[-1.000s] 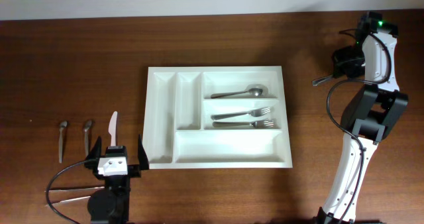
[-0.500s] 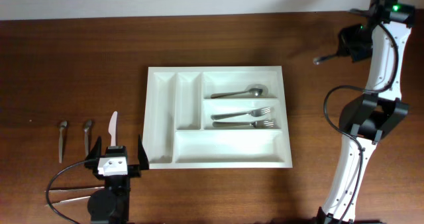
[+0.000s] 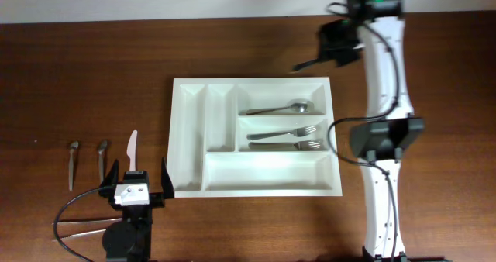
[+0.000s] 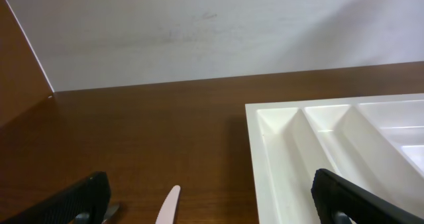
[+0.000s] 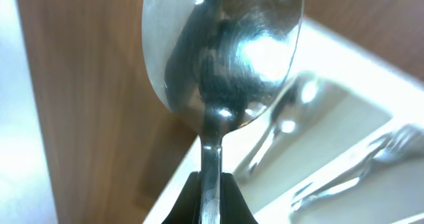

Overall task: Pack container
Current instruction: 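Carry the spoon left into the tray's upper compartment and release it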

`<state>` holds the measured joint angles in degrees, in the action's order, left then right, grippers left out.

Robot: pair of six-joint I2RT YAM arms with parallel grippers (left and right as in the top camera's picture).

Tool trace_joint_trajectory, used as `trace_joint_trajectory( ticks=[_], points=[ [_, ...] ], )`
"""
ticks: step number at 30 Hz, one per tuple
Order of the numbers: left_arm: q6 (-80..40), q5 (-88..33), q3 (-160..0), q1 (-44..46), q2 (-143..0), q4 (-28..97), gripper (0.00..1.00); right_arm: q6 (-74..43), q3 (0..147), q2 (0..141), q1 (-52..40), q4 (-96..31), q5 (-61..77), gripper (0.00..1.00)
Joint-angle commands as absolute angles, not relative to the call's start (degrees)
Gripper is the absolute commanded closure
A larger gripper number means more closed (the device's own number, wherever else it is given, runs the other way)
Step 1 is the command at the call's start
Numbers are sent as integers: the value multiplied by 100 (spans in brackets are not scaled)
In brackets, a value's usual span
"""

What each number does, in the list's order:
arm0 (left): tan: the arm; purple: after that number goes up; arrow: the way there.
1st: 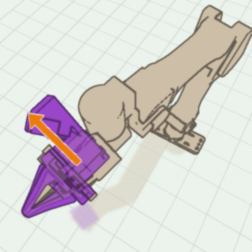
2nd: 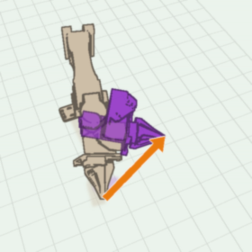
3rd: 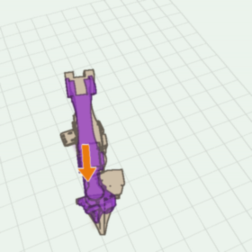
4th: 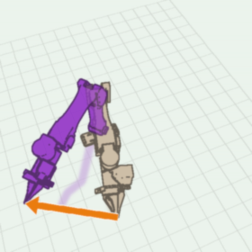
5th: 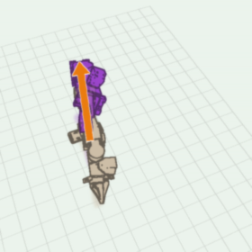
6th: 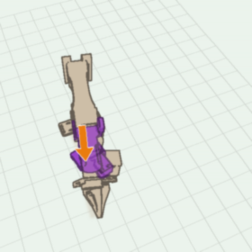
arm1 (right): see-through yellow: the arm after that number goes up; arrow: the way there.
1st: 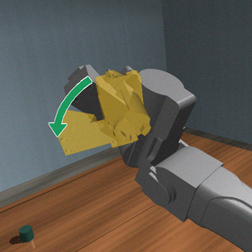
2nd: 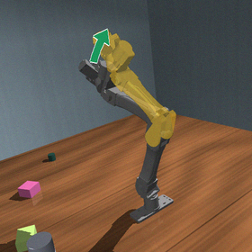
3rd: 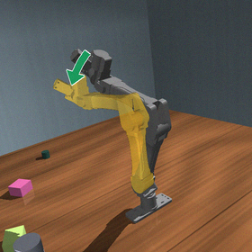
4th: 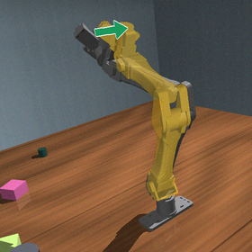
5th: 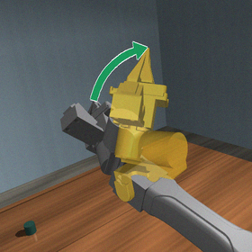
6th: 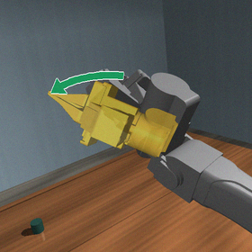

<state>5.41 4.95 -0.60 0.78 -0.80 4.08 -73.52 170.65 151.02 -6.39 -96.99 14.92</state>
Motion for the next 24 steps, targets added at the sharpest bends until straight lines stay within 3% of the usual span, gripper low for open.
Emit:
trace_joint_trajectory(
  ticks=[1,8,24],
  points=[
    [631,478,-49,47,-34,432,1,-8119,17143,14938,-958,-9732,1326,96],
    [631,478,-49,47,-34,432,1,-9332,17054,14940,-1487,-9732,1258,96],
    [631,478,-49,47,-34,432,1,-9502,16864,14953,-1542,-9734,1090,95]
  ],
)
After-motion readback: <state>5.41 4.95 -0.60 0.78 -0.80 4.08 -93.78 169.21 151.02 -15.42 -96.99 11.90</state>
